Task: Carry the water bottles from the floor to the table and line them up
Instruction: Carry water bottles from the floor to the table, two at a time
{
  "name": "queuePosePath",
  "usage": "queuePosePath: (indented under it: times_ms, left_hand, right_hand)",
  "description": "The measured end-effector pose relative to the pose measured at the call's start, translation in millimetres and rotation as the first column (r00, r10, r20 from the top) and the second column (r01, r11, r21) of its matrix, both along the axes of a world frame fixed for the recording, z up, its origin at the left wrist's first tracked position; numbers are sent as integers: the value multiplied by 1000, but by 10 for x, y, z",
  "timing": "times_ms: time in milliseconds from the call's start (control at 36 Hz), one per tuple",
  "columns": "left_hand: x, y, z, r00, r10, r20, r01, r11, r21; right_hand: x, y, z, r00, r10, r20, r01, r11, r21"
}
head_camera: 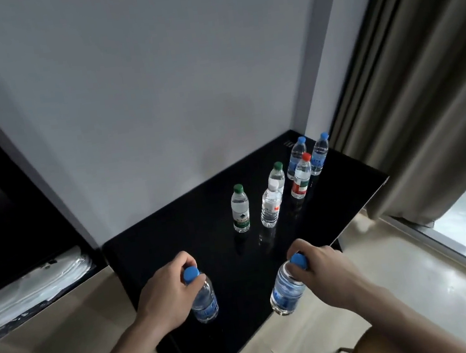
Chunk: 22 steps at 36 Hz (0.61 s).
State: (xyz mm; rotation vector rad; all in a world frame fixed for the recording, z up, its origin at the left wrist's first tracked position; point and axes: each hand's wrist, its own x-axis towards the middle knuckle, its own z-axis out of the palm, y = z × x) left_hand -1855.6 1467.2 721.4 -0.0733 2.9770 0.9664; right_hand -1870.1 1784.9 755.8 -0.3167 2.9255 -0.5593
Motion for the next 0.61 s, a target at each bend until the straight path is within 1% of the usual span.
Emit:
queuePosePath:
  times_ms: [111,250,389,611]
  left_hand:
    - [-409,34,-75,1000,1,2,-1,1000,-3]
    - [-916,19,-99,1000,17,14,-16,999,-44]
    - [-1332,13,-125,999,33,-1,-33,996,-79]
    - [-1783,31,-281,999,40,34,-35,991,-133]
  right_hand:
    - [-361,117,-14,999,-31,-9,31,999,11]
    - [-742,202,-23,998,-62,-22,63,998,29]
    - [-1054,229,-8,998,-61,-7,61,997,56]
    - [-1446,253,-30,999,-32,27,31,998,53]
